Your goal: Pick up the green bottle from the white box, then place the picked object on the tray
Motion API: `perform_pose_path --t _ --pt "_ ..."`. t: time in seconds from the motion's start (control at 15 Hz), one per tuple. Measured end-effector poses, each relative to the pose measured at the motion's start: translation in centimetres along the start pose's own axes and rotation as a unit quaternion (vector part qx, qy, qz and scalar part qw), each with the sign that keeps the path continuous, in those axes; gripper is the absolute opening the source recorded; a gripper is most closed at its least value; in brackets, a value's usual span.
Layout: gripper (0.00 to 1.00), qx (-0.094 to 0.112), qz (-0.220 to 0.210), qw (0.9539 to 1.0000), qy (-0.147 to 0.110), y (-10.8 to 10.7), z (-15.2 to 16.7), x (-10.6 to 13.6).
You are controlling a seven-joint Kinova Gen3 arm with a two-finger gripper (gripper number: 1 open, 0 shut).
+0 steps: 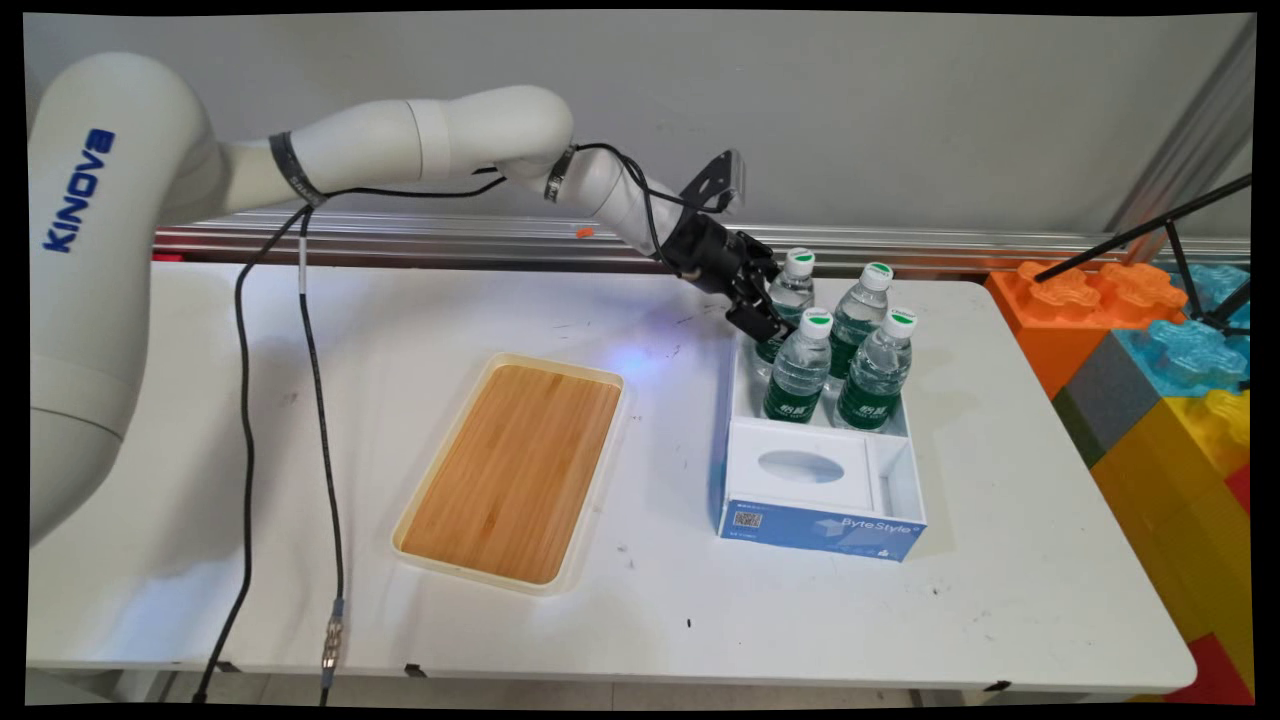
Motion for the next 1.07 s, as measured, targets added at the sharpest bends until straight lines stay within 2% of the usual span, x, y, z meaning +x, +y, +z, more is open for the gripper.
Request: perform_pose_path --t 0.2,0.27,0.47,0.67,1.07 --pt "1.0 0.007 0.003 1.0 0.003 -0.4 0.4 -0.1" --pt "0.0 0.007 0.003 1.0 0.004 -0.4 0.5 -0.1" --pt "0.0 0.01 0.001 0.9999 0.007 -0.4 0.4 0.1" --pt "0.0 0.015 -0.009 0.9997 0.017 0.1 -0.8 1.3" --pt "0.0 0.031 -0.04 0.998 0.039 2.2 -5.6 6.3"
